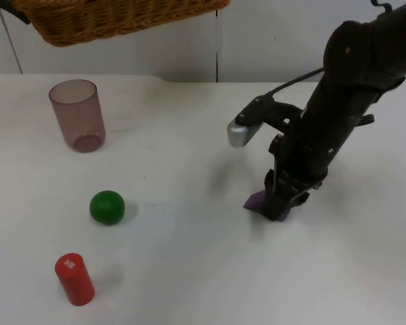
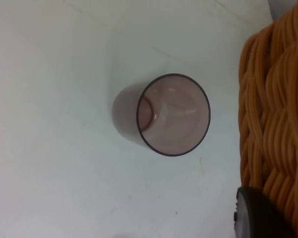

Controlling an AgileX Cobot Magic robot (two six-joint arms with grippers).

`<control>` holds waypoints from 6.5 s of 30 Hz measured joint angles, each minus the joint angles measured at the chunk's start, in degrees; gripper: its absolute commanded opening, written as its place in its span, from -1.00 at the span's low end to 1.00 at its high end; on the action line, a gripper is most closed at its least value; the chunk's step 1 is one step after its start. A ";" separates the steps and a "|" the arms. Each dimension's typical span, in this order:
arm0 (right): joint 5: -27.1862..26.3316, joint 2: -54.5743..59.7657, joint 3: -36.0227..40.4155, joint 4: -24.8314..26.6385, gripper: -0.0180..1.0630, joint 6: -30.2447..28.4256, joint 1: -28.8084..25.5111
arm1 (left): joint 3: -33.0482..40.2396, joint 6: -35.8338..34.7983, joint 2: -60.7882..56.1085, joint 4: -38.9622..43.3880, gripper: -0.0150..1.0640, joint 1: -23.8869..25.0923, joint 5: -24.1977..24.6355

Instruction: Pick up the basket with the left hand and place the triangular block into the basket with the right hand.

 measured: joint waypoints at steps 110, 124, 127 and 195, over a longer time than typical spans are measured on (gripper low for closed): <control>3.54 -68.35 0.39 -23.91 0.97 44.49 -11.62 | 17.03 30.69 5.60 -21.03 -0.98 -19.29 -19.71; 5.11 -68.35 0.39 -24.03 0.97 44.27 -11.62 | 17.41 33.28 15.08 -20.89 -0.98 -18.90 -25.82; 5.38 -68.35 0.39 -24.10 0.97 44.04 -11.62 | 17.41 34.15 15.72 -20.89 -0.98 -17.95 -25.90; 6.14 -68.35 0.39 -24.40 0.97 42.83 -11.62 | 20.32 26.41 -3.80 4.59 0.97 -14.05 -19.91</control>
